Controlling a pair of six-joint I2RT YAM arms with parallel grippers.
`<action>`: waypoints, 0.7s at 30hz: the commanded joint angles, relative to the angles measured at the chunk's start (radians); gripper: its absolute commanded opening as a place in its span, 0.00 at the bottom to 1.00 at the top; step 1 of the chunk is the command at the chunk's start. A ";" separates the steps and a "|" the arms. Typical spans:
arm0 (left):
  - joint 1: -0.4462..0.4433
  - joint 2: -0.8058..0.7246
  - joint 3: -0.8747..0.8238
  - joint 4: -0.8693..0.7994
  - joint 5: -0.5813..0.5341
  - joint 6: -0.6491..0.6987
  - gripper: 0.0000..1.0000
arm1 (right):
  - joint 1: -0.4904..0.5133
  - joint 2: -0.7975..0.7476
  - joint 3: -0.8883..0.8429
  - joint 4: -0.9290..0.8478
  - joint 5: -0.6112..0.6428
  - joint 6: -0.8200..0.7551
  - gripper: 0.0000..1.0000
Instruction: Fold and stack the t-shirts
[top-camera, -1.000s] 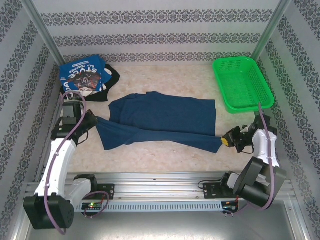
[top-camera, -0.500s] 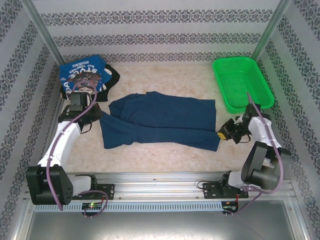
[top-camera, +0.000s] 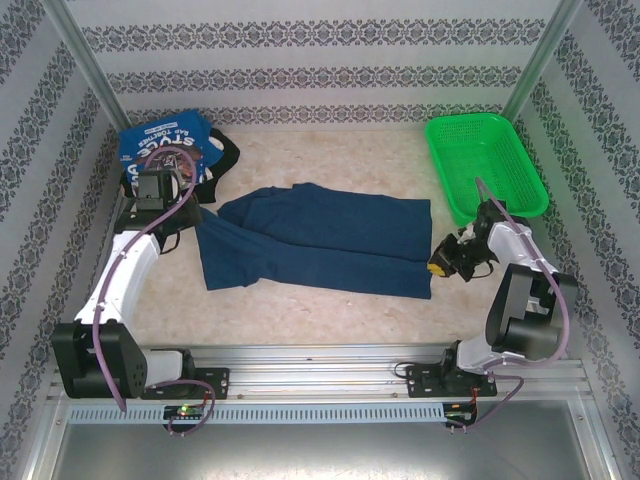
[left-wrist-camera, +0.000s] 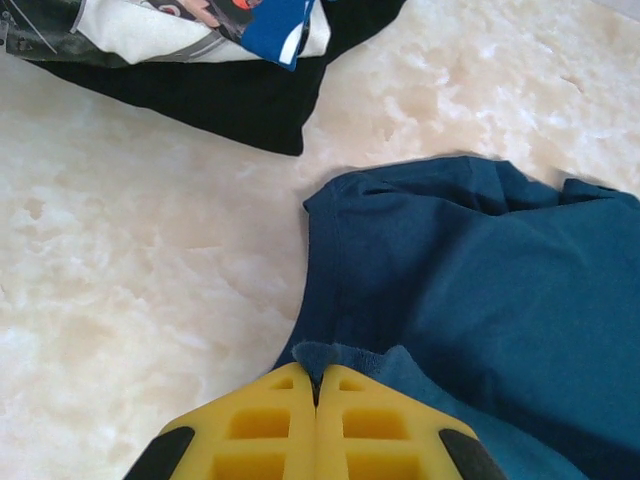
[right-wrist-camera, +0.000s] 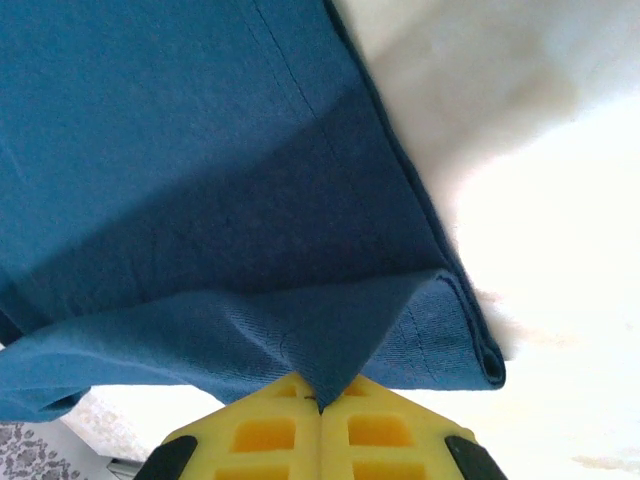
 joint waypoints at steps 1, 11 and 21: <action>-0.006 0.023 0.034 0.017 -0.037 0.069 0.00 | 0.010 0.025 0.015 -0.004 0.027 -0.024 0.00; -0.008 0.162 0.109 0.042 0.031 0.123 0.00 | 0.013 0.106 0.030 0.038 0.045 -0.026 0.00; -0.038 0.309 0.198 0.077 0.064 0.134 0.00 | 0.013 0.199 0.101 0.046 0.074 -0.022 0.03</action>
